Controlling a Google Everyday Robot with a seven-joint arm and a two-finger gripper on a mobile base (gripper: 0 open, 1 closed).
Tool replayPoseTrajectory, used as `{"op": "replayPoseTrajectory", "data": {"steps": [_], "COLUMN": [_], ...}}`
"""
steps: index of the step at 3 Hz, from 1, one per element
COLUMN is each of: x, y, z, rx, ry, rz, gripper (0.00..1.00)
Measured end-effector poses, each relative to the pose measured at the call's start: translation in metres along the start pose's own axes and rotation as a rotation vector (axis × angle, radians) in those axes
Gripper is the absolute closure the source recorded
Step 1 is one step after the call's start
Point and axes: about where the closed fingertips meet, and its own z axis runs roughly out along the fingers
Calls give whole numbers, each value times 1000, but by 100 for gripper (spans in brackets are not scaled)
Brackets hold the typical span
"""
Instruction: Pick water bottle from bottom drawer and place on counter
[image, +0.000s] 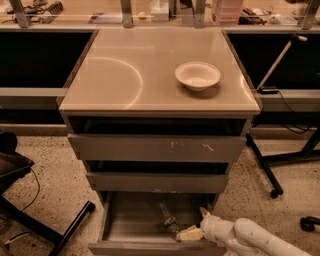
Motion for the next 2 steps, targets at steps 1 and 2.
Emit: {"op": "replayPoseTrajectory", "data": {"steps": [1, 2], "x": [0, 4], "y": [-31, -49], "z": [28, 27], "rx": [117, 193], "ry": [-49, -36], "rz": [46, 52], "gripper": [0, 0]}}
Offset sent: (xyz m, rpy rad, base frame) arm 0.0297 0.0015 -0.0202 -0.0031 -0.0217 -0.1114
